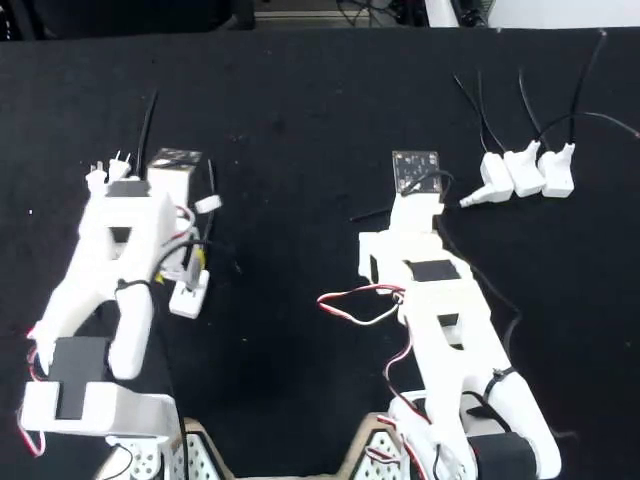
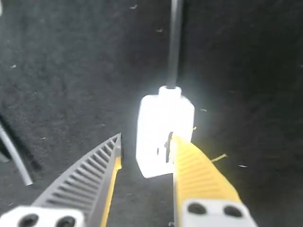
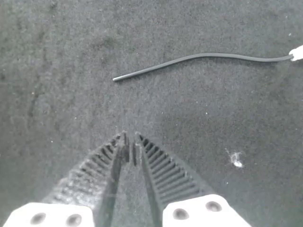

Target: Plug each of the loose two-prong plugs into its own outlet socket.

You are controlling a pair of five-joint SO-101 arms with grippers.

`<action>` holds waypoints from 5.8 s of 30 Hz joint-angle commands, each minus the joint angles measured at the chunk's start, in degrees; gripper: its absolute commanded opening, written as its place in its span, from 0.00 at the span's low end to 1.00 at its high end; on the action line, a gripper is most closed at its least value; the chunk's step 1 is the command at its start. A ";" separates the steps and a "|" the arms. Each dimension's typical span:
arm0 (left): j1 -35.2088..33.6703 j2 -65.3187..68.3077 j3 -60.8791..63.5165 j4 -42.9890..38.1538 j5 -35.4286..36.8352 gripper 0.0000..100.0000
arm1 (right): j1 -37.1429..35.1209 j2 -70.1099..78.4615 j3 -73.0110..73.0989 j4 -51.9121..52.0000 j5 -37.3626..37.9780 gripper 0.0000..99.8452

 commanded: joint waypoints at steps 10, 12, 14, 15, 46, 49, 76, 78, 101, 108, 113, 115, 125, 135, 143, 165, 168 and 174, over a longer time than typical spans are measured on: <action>6.90 0.26 2.15 -1.05 1.14 0.17 | 0.79 -1.80 -1.63 -1.14 -0.44 0.01; 6.99 0.18 1.71 -0.62 1.14 0.17 | 0.79 -1.80 -1.71 -1.14 -0.44 0.01; 7.43 0.18 0.04 1.49 1.14 0.17 | 0.79 -1.80 -1.71 -1.14 -0.44 0.01; 7.60 0.18 -1.19 3.08 1.14 0.17 | 0.79 -1.80 -1.71 -1.14 -0.44 0.01; -2.33 -26.90 3.38 3.69 1.85 0.18 | 0.79 -1.80 -1.71 -1.14 -0.44 0.01; -6.64 -26.81 6.90 -0.97 1.85 0.18 | 0.79 -1.80 -1.63 -1.14 -0.44 0.01; -0.84 -27.25 18.68 -10.37 -1.67 0.25 | 0.79 -1.80 -1.63 -1.14 -0.44 0.01; 2.24 -27.34 18.51 -9.14 -1.67 0.25 | 0.79 -1.80 -1.63 -1.14 -0.44 0.01; 3.82 -26.81 25.45 -17.32 -1.05 0.25 | 5.89 -2.24 -3.30 -0.88 -0.62 0.01; 17.98 -26.99 23.16 -20.92 9.05 0.25 | 8.88 -1.89 -3.91 -1.14 -0.88 0.01; 24.40 -27.34 23.78 -25.58 10.90 0.25 | 8.88 -1.89 -3.74 -1.14 -0.62 0.01; 24.31 -27.52 22.55 -23.30 9.76 0.25 | 8.88 -1.89 -3.74 -1.14 -0.62 0.01; 10.33 -26.81 3.47 -11.52 7.82 0.25 | 8.62 -1.89 -3.91 -1.14 -0.53 0.01; 8.57 -16.00 11.03 -33.58 20.48 0.25 | 8.79 -1.89 -3.82 -1.23 -0.53 0.01; 3.12 -1.49 5.93 -33.49 28.04 0.25 | 8.88 -2.15 -3.91 -1.23 -0.53 0.01; 8.57 4.66 -7.69 -25.85 28.13 0.25 | 8.79 -1.98 -3.74 -2.29 -0.44 0.01; 7.52 10.46 -9.89 -26.20 28.40 0.25 | 8.79 -1.98 -3.65 -2.29 -0.44 0.01; 5.41 18.46 -17.36 -16.18 28.66 0.25 | 8.62 -1.98 -3.65 -2.29 -0.44 0.01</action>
